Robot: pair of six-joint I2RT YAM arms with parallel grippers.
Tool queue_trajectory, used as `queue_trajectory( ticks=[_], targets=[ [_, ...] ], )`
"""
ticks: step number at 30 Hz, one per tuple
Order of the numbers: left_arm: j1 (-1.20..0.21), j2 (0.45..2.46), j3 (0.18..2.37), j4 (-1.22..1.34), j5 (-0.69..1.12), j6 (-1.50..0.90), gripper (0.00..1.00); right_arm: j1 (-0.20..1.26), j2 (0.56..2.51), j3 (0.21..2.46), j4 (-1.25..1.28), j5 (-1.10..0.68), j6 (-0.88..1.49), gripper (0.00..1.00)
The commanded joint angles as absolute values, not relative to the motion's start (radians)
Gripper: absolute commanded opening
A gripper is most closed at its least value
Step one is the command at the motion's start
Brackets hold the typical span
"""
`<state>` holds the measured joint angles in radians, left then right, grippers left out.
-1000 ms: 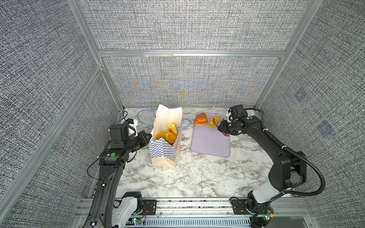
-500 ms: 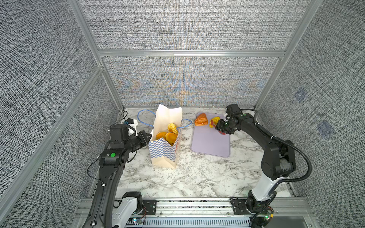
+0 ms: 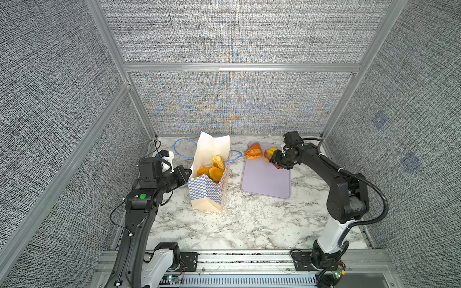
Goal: Pack bread into a paper bag
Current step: Pick up the bread from the tray.
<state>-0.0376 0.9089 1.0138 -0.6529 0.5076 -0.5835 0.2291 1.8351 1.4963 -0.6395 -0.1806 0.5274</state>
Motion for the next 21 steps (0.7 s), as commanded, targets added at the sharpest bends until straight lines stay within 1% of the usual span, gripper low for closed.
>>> queue_trajectory(
  ticks=[1, 10, 17, 21],
  targets=[
    [-0.038, 0.908, 1.009, -0.658, 0.509, -0.574, 0.00, 0.232, 1.849, 1.518, -0.612, -0.193, 0.541, 0.59],
    [-0.038, 0.902, 1.011, -0.664, 0.506, -0.574, 0.00, 0.231, 1.906, 1.559, -0.626, -0.181, 0.548, 0.58],
    [-0.038, 0.903, 1.014, -0.667, 0.506, -0.574, 0.00, 0.231, 1.901, 1.547, -0.624, -0.157, 0.553, 0.52],
    [-0.038, 0.902, 1.017, -0.667, 0.505, -0.574, 0.00, 0.230, 1.876, 1.519, -0.609, -0.155, 0.560, 0.47]
  ],
)
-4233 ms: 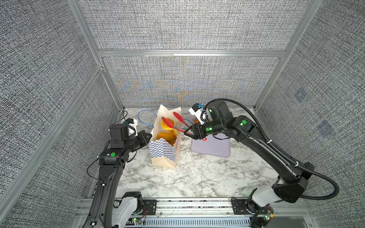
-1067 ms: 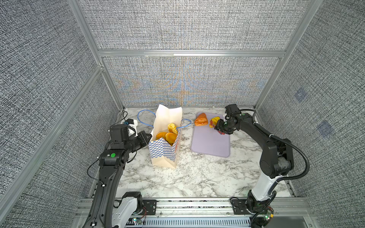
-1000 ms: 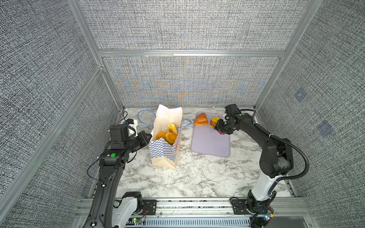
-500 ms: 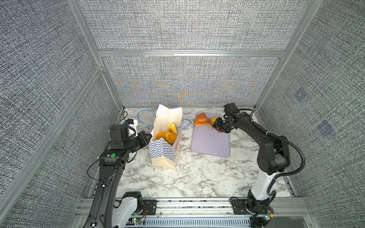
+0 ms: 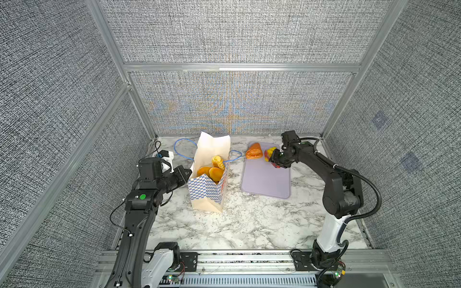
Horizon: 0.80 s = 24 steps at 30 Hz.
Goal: Pack bread into a paper bag
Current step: Pick up the bread from the tray.
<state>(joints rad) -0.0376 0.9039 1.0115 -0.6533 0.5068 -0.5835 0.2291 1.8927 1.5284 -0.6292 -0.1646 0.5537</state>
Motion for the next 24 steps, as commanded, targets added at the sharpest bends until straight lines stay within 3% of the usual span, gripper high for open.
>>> queue_trajectory(
  ticks=[1, 24],
  targets=[
    [-0.038, 0.902, 1.017, -0.667, 0.505, -0.574, 0.00, 0.230, 1.863, 1.507, -0.603, -0.155, 0.562, 0.46],
    [-0.037, 0.890, 1.021, -0.665, 0.511, -0.583, 0.00, 0.263, 1.511, 1.355, -0.563, -0.250, 0.541, 0.39]
  ],
)
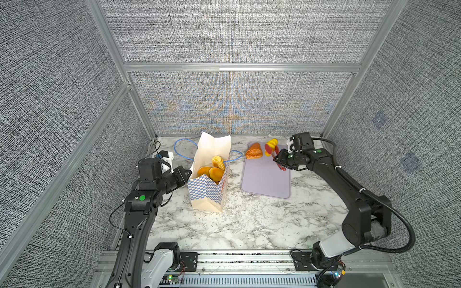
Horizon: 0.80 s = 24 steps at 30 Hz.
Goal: Pack bread into a paper bag
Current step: Pick up the bread from the tray.
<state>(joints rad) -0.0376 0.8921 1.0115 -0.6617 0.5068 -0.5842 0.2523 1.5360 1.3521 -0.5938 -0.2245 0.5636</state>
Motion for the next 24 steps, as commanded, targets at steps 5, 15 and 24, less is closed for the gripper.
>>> queue_trajectory(
  ticks=[5, 15, 24],
  targets=[
    [-0.038, 0.888, 1.023, -0.665, 0.511, -0.583, 0.00, 0.301, 1.462, 1.384, -0.577, -0.284, 0.516, 0.39],
    [-0.038, 0.893, 1.023, -0.660, 0.511, -0.588, 0.00, 0.433, 1.400, 1.506, -0.590, -0.299, 0.429, 0.39],
    [-0.038, 0.894, 1.021, -0.657, 0.512, -0.592, 0.00, 0.541, 1.395, 1.593, -0.555, -0.369, 0.373, 0.40]
  ],
)
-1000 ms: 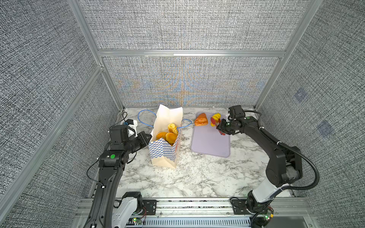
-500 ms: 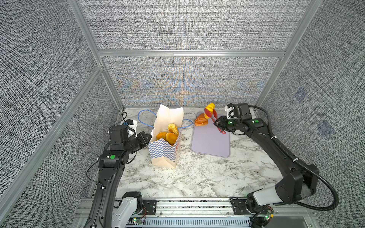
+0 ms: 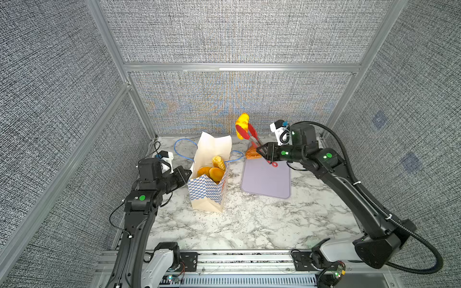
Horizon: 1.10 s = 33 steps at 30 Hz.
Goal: Pack bread into a paper bag
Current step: Place the bread in the paper bag.
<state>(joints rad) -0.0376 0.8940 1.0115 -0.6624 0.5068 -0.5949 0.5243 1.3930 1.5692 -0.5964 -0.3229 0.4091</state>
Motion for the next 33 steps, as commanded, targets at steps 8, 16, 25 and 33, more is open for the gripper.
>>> queue_trajectory(
  ticks=[8, 16, 25, 33],
  targets=[
    [-0.038, 0.899, 1.022, -0.653, 0.513, -0.592, 0.00, 0.640, 1.428, 1.689, -0.596, -0.422, 0.323, 0.40],
    [-0.039, 0.902, 1.022, -0.653, 0.512, -0.593, 0.00, 0.712, 1.452, 1.726, -0.671, -0.414, 0.279, 0.40],
    [-0.038, 0.904, 1.022, -0.651, 0.512, -0.595, 0.00, 0.774, 1.456, 1.690, -0.733, -0.358, 0.242, 0.40],
    [-0.037, 0.900, 1.022, -0.654, 0.509, -0.595, 0.00, 0.793, 1.446, 1.651, -0.746, -0.334, 0.233, 0.41]
  ],
)
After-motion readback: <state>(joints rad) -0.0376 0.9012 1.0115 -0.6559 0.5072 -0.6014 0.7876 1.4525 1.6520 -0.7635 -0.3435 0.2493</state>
